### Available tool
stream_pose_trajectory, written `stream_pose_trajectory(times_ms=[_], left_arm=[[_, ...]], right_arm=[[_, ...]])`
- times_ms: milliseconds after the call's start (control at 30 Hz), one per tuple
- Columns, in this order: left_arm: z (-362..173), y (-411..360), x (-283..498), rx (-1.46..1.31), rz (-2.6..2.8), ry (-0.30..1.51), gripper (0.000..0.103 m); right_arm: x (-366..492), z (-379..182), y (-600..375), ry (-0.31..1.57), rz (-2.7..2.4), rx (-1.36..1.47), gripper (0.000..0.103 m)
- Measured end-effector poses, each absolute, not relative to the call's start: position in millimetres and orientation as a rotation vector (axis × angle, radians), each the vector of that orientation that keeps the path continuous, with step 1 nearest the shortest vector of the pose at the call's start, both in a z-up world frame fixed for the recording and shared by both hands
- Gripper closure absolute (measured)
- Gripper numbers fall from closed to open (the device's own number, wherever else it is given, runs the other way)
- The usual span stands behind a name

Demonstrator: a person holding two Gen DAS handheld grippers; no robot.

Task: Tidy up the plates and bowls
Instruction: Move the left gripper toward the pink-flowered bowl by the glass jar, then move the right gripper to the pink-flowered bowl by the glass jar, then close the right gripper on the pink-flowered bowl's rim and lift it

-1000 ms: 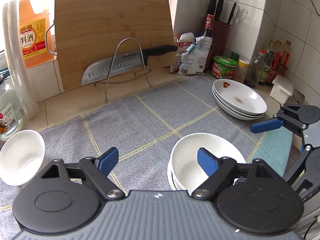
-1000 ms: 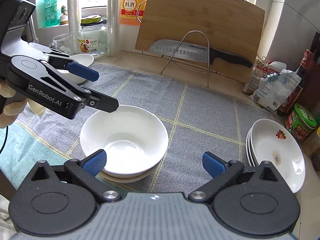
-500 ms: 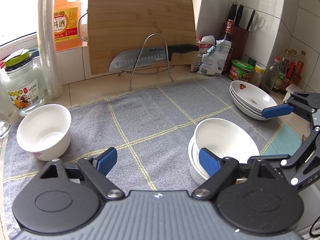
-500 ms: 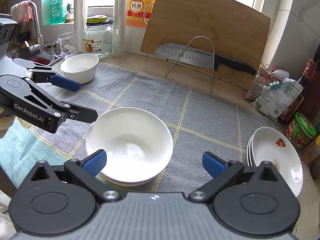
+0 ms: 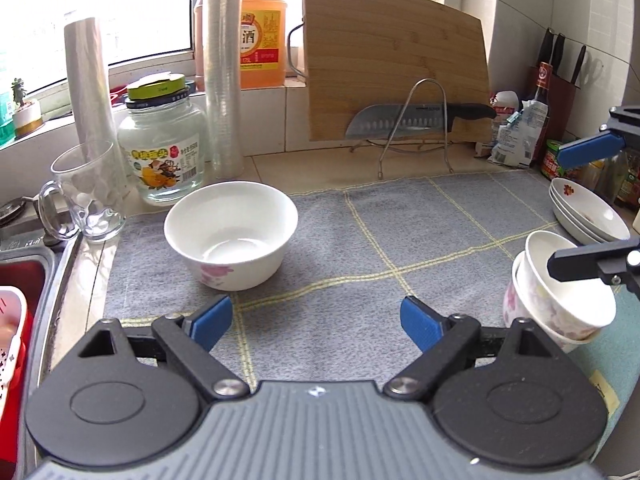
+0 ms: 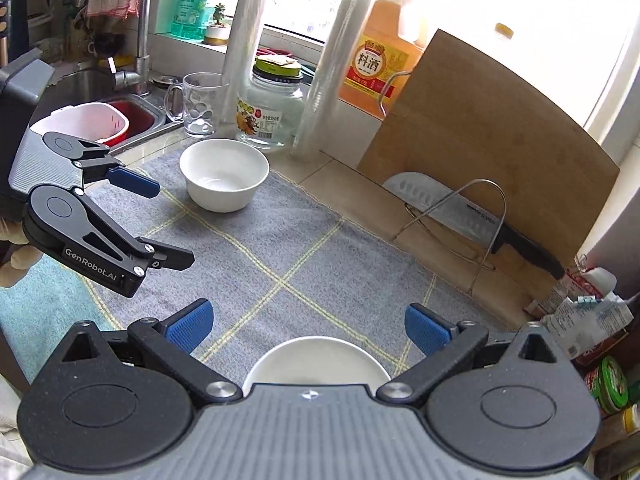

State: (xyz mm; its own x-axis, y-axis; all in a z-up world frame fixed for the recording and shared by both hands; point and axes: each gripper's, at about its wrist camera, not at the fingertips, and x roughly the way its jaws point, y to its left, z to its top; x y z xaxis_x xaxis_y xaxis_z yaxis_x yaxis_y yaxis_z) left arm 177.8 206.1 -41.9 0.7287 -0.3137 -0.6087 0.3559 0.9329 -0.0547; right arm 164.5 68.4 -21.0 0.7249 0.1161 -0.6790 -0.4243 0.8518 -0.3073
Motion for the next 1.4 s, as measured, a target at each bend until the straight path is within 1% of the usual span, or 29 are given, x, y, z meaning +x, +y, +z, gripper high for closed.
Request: stream_pose_trajectory(times_ms=[267, 500, 733, 1000, 1367, 1400], left_arm=[[-45.1, 237.4, 192.5, 0.033, -0.314, 0.642, 0.012], [-54.6, 246.1, 212.7, 0.044, -0.292, 0.639, 0.011], [-70.2, 239.9, 232.5, 0.091, -0.297, 0.649, 0.011], [-77.7, 229.8, 243.7, 0.178, -0.317, 0.62, 0.011], [-77.8, 229.0, 254.1, 0.176, -0.337, 0.607, 0.014], [-77.9, 228.9, 254.3, 0.176, -0.34, 0.604, 0.014]], right_arm=[[203.0, -11.3, 111.6, 0.676, 0.44, -0.517, 0.0], [241.4, -17.7, 138.2, 0.721, 0.53, -0.525, 0.0], [283.9, -34.6, 160.6, 0.796, 0.612, -0.511, 0.0], [326.1, -51.0, 167.8, 0.867, 0.658, -0.435, 0.0], [371.6, -68.2, 172.9, 0.928, 0.698, -0.359, 0.0], [373.0, -69.3, 173.4, 0.933, 0.703, -0.356, 0.002]])
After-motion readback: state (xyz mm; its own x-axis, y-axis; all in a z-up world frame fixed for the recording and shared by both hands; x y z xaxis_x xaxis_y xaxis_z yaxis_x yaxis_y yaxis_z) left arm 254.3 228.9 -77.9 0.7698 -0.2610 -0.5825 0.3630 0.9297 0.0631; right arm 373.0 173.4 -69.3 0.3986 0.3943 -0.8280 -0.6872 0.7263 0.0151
